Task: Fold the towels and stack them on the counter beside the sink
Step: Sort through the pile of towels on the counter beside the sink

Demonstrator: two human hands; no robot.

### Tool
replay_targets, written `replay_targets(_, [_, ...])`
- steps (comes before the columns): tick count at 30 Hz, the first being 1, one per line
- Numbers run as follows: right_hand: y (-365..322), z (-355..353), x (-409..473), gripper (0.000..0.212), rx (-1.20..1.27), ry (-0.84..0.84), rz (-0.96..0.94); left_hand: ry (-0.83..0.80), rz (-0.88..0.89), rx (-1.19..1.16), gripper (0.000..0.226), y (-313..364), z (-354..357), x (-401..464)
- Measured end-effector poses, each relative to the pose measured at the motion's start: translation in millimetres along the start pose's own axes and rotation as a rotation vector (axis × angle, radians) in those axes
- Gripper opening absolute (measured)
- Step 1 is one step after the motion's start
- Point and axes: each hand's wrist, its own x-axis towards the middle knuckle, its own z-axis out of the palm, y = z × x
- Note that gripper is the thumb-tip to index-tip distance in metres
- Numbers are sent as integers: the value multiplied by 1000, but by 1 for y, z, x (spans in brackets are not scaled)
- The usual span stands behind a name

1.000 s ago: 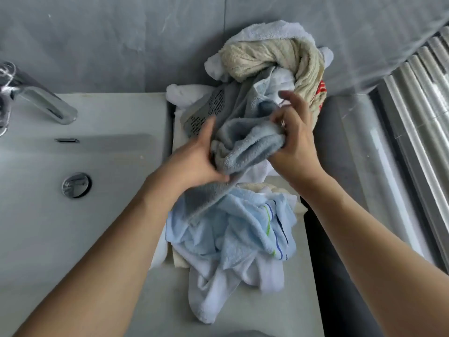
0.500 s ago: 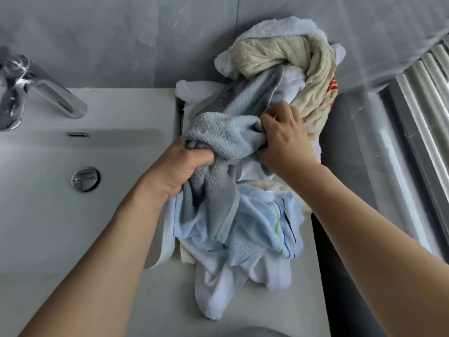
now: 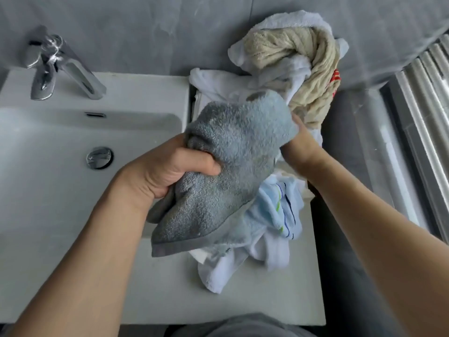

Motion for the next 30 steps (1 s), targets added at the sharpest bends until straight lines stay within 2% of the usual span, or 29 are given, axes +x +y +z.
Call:
replay_targets(3, [7,-7,-15,20,183,-17,172,78,-69,140,25,-12,-4,2])
replay_targets(5, [14,-15,-28,26,214,8,243,67,-150,273,29,-22,3,7])
replay_targets(6, [20,-17,-32,30,136,37,266,78,-186,309,33,-29,6,10])
replay_targets(8, [35,-27,-46,41,-310,81,215,183,-196,430,58,-51,17,18])
replay_targets(10, [55,-37,-59,71,-719,11,245,282,-90,856,98,-80,27,29])
replay_targets(11, [63,-39,-67,89,-814,-56,315,272,-51,1060,106,-95,32,33])
replay_targets(13, [79,-35,-81,108,-820,-191,353,189,-94,1263,104,-131,39,41])
replay_targets(16, [106,-15,-93,106,-807,-368,352,146,-289,1342,90,-187,41,45])
replay_targets(18, [127,1,-104,100,-883,-445,480,123,-332,1415,90,-211,40,46])
replay_targets(22, [151,19,-113,108,-906,-332,594,66,-421,1424,90,-208,38,68])
replay_targets(27, [123,-17,-84,90,-765,-426,570,-104,-632,1311,92,-164,31,80])
replay_targets(28, [112,-26,-77,86,-709,-406,545,-116,-652,1277,91,-149,27,78])
replay_targets(30, [90,-40,-66,81,-567,-235,496,-33,-620,1157,85,-121,21,75])
